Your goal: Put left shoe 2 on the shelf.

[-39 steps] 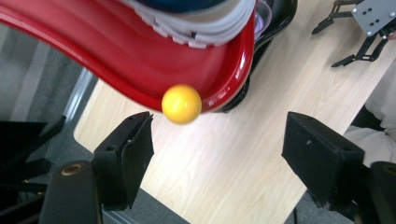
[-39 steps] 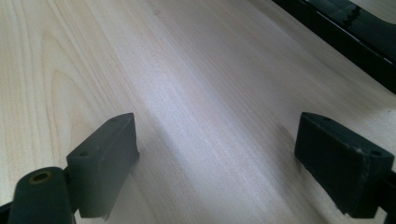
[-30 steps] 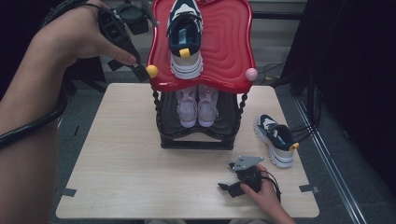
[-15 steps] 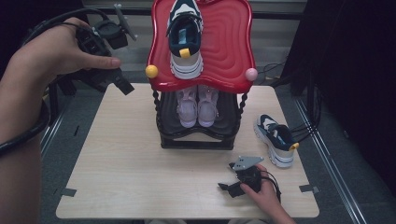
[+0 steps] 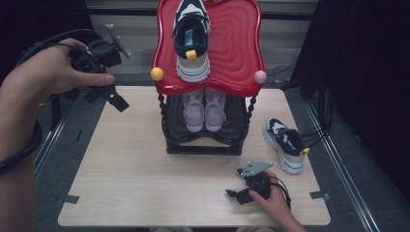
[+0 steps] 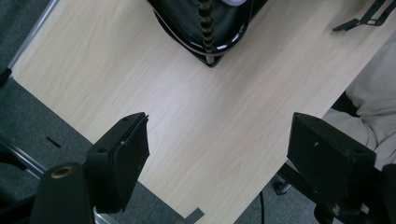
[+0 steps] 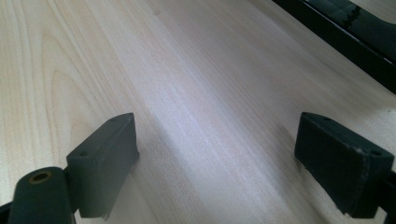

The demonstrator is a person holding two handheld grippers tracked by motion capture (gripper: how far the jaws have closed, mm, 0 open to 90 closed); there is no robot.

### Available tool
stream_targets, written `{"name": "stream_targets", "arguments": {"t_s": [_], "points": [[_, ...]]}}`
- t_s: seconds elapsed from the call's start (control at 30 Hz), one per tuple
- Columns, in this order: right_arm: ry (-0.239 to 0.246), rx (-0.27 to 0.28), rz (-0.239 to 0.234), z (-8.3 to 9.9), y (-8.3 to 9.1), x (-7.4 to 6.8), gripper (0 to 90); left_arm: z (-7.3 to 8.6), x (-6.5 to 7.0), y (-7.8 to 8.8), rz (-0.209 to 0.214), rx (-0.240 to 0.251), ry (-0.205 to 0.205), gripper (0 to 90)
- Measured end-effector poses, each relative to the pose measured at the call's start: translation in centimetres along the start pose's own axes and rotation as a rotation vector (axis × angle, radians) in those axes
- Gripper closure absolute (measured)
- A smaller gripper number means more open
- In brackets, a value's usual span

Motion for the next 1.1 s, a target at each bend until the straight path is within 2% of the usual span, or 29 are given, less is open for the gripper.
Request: {"name": "stream_targets", "arguments": {"t_s": [0.23, 0.3, 0.47, 0.63, 0.7, 0.73, 0.8, 0.9, 1.1], "points": [[0.000, 0.000, 0.000, 0.0, 0.0, 0.0, 12.5, 0.8, 0.4, -1.6, 0.020, -0.007, 0.014, 20.5], [-0.002, -0.003, -0.001, 0.0, 0.0, 0.0, 12.5, 1.0, 0.5, -2.1, 0.026, -0.012, 0.002, 20.5], [-0.002, -0.002, -0.001, 0.1, 0.1, -0.1, 12.6, 1.5, 0.9, -3.3, 0.030, -0.010, 0.005, 20.8], [-0.003, -0.002, -0.002, 0.1, 0.1, -0.2, 12.6, 2.2, 1.6, -5.2, 0.052, -0.024, -0.003, 21.5], [-0.002, -0.003, -0.001, 0.2, 0.2, -0.2, 12.5, 2.5, 1.8, -5.8, 0.055, -0.026, 0.006, 21.5], [-0.002, -0.003, -0.002, 0.2, 0.2, -0.2, 12.6, 2.7, 1.8, -6.2, 0.058, -0.036, -0.008, 21.5], [-0.001, -0.003, -0.001, 0.2, 0.2, -0.2, 12.6, 2.9, 2.1, -6.8, 0.058, -0.039, -0.005, 21.5], [-0.001, -0.002, -0.002, 0.2, 0.2, -0.2, 12.6, 3.3, 2.3, -7.4, 0.063, -0.051, -0.021, 21.5], [-0.002, 0.000, -0.001, 0.2, 0.2, -0.2, 12.5, 3.9, 2.8, -8.8, 0.074, -0.056, -0.020, 21.6]]}}
Point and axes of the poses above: each handheld gripper's, and its own axes: y roughly backward along the jaws, z roughly out of its underside, x roughly to its right, the point moved 10 cm from there along -y, roughly forward along the jaws, and after that the axes turned 3 degrees about -z, right-handed, at the moved point
